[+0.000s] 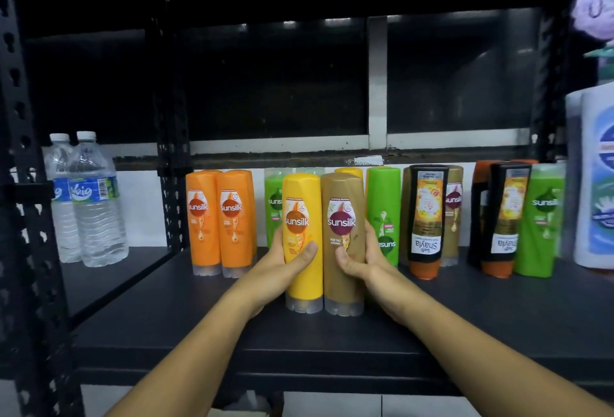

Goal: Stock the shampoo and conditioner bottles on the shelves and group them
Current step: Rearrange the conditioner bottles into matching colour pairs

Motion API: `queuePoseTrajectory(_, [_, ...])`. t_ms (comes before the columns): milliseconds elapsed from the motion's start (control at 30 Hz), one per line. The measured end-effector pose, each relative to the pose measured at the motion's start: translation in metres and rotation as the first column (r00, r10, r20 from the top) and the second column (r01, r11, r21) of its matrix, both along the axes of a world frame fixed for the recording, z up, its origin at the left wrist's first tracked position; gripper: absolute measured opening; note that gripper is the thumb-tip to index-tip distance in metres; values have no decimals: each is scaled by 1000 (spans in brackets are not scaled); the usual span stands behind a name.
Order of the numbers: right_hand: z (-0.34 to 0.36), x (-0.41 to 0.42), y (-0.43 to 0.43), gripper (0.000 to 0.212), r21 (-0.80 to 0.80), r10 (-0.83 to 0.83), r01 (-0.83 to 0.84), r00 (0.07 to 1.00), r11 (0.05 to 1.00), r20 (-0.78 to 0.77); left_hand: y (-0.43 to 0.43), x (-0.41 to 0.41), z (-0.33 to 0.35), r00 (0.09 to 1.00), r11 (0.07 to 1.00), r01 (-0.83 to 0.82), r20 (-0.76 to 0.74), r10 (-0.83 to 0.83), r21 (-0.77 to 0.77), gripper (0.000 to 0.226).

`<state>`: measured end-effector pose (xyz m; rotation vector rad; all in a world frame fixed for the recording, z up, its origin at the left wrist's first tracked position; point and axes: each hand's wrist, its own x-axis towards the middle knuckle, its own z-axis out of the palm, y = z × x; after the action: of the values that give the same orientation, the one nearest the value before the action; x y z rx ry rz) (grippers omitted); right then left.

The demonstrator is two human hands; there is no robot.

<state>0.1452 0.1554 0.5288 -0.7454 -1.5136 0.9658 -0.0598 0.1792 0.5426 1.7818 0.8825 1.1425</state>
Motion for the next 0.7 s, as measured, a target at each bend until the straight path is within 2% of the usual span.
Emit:
queuePoseTrajectory(67, [1, 15, -13, 94, -10, -21, 22, 1000, 1000, 10, -6, 14, 0, 1000, 1000, 22, -20, -22, -9, 79])
queuePoseTrajectory(300, [2, 83, -56, 97, -8, -120, 120, 992, 993, 24, -28, 84, 0, 990, 992, 124, -67, -125, -19, 87])
queuePoseTrajectory(433, [2, 119, -73, 88, 8, -197, 197, 980, 980, 17, -33, 126, -3, 985, 989, 149, -90, -149, -5, 110])
queuePoseTrajectory(567, [2, 144, -84, 77, 25, -279, 278, 960, 960, 23, -36, 159, -2, 980, 985, 173, -96, -171, 11, 108])
queuePoseTrajectory(700, [2, 160, -88, 76, 15, -328, 327, 944, 945, 40, -37, 177, -3, 973, 981, 191, -133, -186, 22, 96])
